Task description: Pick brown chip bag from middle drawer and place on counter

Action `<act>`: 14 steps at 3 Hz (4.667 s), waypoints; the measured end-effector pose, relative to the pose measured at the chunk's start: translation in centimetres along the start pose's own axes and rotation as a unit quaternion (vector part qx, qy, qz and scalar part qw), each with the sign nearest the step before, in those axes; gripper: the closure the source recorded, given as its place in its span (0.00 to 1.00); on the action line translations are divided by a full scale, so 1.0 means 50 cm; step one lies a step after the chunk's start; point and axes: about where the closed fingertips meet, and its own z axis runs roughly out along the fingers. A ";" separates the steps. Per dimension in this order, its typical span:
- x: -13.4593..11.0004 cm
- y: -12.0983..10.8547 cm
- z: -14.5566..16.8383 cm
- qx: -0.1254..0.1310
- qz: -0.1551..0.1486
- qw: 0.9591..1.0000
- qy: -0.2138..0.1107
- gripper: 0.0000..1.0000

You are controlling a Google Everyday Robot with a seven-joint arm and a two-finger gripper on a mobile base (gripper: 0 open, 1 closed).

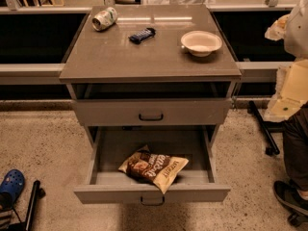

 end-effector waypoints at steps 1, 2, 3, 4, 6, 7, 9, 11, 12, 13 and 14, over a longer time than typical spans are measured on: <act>0.000 0.000 0.000 0.000 0.000 1.000 0.000 0.00; -0.005 -0.001 0.000 0.002 -0.007 1.000 0.004 0.00; -0.031 0.003 0.078 -0.009 -0.013 1.000 -0.020 0.00; -0.068 0.057 0.300 -0.076 -0.010 0.995 -0.064 0.00; -0.025 0.267 0.605 -0.225 -0.013 0.973 -0.057 0.00; -0.026 0.266 0.601 -0.223 -0.014 0.973 -0.057 0.00; -0.089 0.227 0.788 -0.210 0.042 0.967 -0.141 0.00; -0.110 0.181 1.029 -0.159 0.127 0.962 -0.180 0.00; -0.126 0.155 1.117 -0.154 0.161 0.958 -0.180 0.16; -0.152 0.147 1.195 -0.171 0.183 0.952 -0.174 0.40; -0.181 0.149 1.211 -0.190 0.179 0.949 -0.178 0.63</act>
Offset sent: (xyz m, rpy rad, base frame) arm 0.0031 0.0045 -0.0038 -0.0332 0.0124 0.0229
